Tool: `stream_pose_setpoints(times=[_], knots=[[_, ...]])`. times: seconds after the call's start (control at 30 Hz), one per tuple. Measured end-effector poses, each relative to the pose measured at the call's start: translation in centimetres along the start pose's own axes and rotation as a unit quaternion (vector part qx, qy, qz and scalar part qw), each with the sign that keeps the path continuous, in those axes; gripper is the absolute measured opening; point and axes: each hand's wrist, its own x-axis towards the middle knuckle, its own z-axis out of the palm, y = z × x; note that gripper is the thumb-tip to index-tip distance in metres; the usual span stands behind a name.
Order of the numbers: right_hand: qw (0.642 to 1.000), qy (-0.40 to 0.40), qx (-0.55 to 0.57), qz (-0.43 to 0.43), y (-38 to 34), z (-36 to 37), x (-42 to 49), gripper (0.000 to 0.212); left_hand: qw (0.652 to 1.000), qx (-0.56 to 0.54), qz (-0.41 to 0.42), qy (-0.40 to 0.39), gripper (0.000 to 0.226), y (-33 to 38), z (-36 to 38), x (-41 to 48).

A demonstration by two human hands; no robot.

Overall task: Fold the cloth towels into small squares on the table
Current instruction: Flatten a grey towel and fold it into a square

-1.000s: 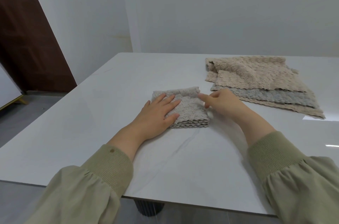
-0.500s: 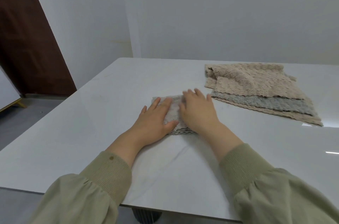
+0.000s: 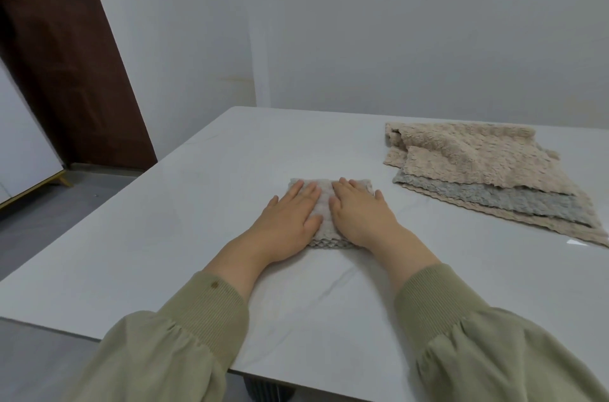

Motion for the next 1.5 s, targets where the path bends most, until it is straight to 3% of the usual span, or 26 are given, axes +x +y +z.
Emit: stream_pose_setpoints(times=[0.1,0.17,0.27,0.33,0.53,0.9,1.0,1.03,1.1,1.17,1.23,1.5], knots=[[1.000,0.008,-0.013,-0.006,0.1,0.0,0.0,0.051,1.000,-0.016,-0.002,0.020,0.051,-0.6,0.1,0.2],[1.000,0.014,-0.014,-0.008,0.0,0.1,-0.2,0.051,0.994,-0.075,-0.006,0.079,0.046,-1.2,-0.1,0.7],[1.000,0.014,-0.012,-0.008,0.0,0.2,-0.4,0.051,0.952,-0.240,-0.077,0.174,0.039,-2.6,-1.0,1.6],[1.000,0.013,-0.007,-0.009,0.0,0.2,-0.3,0.052,0.935,-0.286,-0.106,0.180,0.040,-3.5,-1.5,2.3],[1.000,0.015,0.015,-0.008,0.3,0.4,0.0,0.052,0.940,-0.306,-0.064,0.134,0.029,-3.9,-2.0,4.2],[1.000,0.009,0.009,-0.003,0.2,0.4,-0.1,0.052,0.939,-0.203,-0.132,0.246,0.023,-4.3,-2.0,5.4],[1.000,0.013,0.002,-0.006,0.2,0.4,-0.1,0.053,0.923,-0.205,-0.088,0.314,0.032,-3.2,-2.6,3.8],[1.000,0.017,-0.001,-0.007,0.2,0.5,-0.1,0.053,0.930,-0.198,-0.051,0.307,0.034,-2.5,-2.7,3.3],[1.000,0.025,-0.007,-0.009,0.2,0.5,-0.1,0.053,0.961,-0.167,0.012,0.221,0.038,-1.1,-2.1,2.5],[1.000,0.025,-0.007,-0.005,0.2,0.5,0.0,0.053,0.991,-0.102,0.011,0.082,0.044,-0.6,-0.9,2.3],[1.000,0.022,-0.005,0.003,0.2,0.5,-0.1,0.053,0.999,-0.042,-0.021,0.006,0.047,-0.8,-0.4,2.4],[0.994,-0.023,0.042,0.102,2.7,-0.3,0.6,0.055,0.999,0.024,-0.049,-0.001,0.047,-0.6,-0.3,1.9]])
